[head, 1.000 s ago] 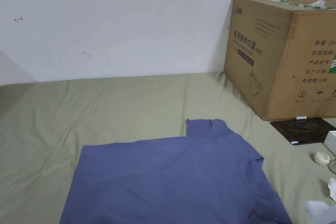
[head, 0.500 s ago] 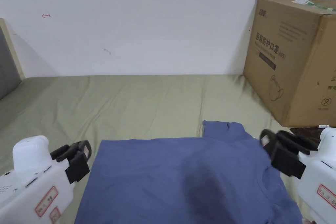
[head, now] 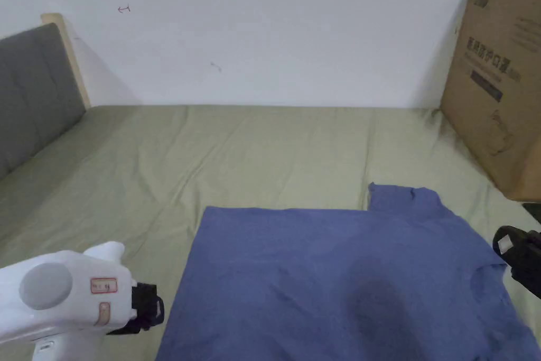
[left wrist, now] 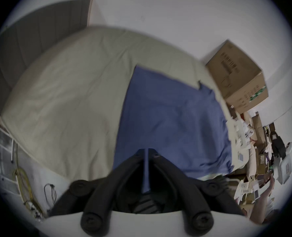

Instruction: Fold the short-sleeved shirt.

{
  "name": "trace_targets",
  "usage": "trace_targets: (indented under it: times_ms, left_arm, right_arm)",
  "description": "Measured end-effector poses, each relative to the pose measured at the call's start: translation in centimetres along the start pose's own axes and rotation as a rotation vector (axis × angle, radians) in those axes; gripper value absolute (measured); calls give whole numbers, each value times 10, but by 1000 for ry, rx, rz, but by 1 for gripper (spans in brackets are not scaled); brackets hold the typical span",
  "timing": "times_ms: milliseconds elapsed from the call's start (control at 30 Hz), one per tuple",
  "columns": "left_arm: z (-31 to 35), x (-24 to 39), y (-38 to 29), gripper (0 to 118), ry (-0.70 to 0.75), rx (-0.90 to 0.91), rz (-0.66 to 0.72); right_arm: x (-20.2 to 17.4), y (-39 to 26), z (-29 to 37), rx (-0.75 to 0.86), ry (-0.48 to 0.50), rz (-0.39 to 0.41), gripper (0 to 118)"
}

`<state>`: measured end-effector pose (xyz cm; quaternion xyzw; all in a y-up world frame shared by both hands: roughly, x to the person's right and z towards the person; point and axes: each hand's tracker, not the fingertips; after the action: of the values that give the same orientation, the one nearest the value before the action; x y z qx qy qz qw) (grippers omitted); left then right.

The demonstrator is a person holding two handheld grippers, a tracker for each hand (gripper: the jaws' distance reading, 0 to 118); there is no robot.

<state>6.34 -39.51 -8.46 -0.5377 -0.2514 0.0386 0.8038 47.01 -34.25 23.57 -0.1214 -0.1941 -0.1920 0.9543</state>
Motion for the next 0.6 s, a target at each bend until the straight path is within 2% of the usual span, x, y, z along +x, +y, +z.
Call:
trace_targets:
  times_ms: [33,67,100,200,300,367,400,433,467,533,567,600]
  left_arm:
    - [-11,-12,-6,58,27,-24,3]
    - [-23,-20,-18,104,75,-74,-6]
    - [-38,-28,-25,114,99,-132,-8]
    - [-68,-31,-49,112,136,-226,-42]
    - [-103,-18,-70,112,182,-318,-185]
    - [-147,-36,-77,116,214,-399,-262]
    - [-150,-30,-82,116,280,-353,-351]
    - [-146,-27,-78,113,273,-304,-312]
    - [-144,-27,-75,104,270,-329,-242]
    - [-131,-20,-74,100,269,-298,-306]
    - [-122,-16,-74,89,294,-258,-353]
    - [-113,-12,-74,63,288,-230,-369]
  right_arm:
    - [4,-3,-1,-22,-3,-10,0]
    - [8,-7,-2,-41,-5,-20,0]
    - [17,-11,-6,-63,-13,-31,0]
    - [28,-20,-10,-114,-43,-61,0]
    - [39,-28,-14,-148,-62,-86,0]
    - [43,-33,-15,-168,-80,-86,0]
    - [45,-34,-15,-176,-91,-83,0]
    - [48,-35,-15,-183,-98,-80,0]
    - [52,-36,-14,-190,-103,-79,0]
    - [50,-36,-6,-203,-117,-78,0]
    - [55,-37,-4,-213,-128,-79,0]
    - [61,-38,-3,-226,-140,-79,0]
